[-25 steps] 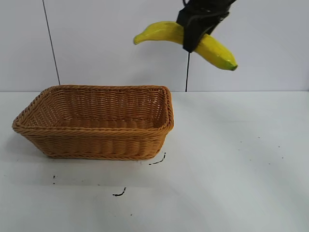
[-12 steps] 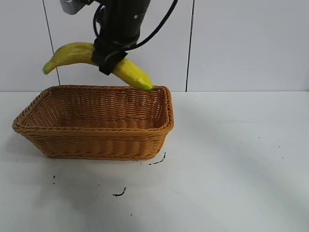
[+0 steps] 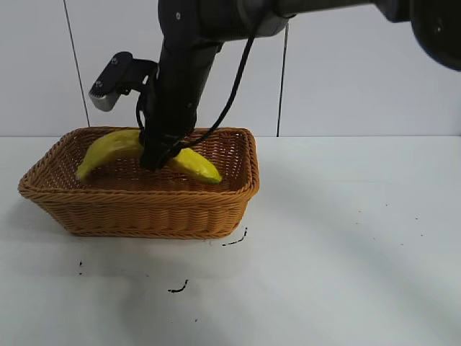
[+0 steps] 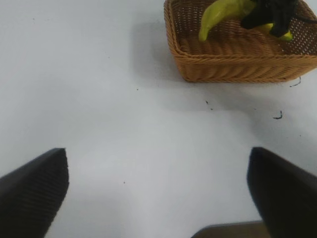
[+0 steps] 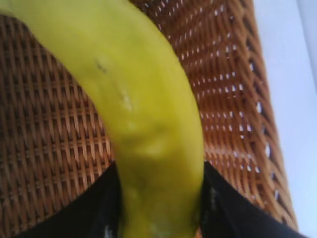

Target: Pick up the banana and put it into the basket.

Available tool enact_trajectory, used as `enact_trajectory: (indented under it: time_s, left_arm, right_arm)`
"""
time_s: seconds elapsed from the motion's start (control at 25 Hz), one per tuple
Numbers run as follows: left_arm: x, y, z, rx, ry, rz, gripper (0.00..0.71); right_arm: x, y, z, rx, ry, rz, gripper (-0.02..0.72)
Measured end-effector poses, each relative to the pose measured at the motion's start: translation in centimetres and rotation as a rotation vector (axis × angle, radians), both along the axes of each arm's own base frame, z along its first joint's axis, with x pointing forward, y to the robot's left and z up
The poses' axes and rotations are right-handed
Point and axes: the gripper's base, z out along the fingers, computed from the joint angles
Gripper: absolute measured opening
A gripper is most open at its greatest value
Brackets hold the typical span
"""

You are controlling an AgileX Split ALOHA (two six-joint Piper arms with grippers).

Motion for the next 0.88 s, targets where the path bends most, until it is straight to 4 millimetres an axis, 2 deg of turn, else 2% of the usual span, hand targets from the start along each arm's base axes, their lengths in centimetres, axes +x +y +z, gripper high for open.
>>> enact_trajectory:
  time_s: [0.04, 0.16, 0.28, 0.4, 0.6, 0.72, 0.88]
  left_arm:
    - [0.0, 0.0, 0.0, 0.000, 0.000, 0.000, 0.695]
    - [0.0, 0.0, 0.0, 0.000, 0.000, 0.000, 0.695]
    - [0.0, 0.0, 0.0, 0.000, 0.000, 0.000, 0.695]
    - [0.0, 0.0, 0.0, 0.000, 0.000, 0.000, 0.695]
    - [0.0, 0.0, 0.0, 0.000, 0.000, 0.000, 0.695]
    - [0.0, 0.0, 0.0, 0.000, 0.000, 0.000, 0.695]
    - [0.0, 0.0, 0.0, 0.000, 0.000, 0.000, 0.695]
  right_arm:
    - [0.0, 0.0, 0.0, 0.003, 0.001, -0.001, 0.356]
    - [-0.1, 0.1, 0.0, 0.012, 0.012, -0.004, 0.535]
    - [-0.2, -0.1, 0.3, 0.018, 0.029, -0.038, 0.617]
    - [-0.4, -0.5, 1.7, 0.036, 0.057, -0.122, 0.633]
    - [-1.1, -1.7, 7.3, 0.101, 0.104, -0.347, 0.636]
    - [-1.1, -3.3, 10.0, 0.154, 0.175, -0.528, 0.636]
    - [0.8, -7.0, 11.2, 0.188, 0.217, -0.694, 0.636]
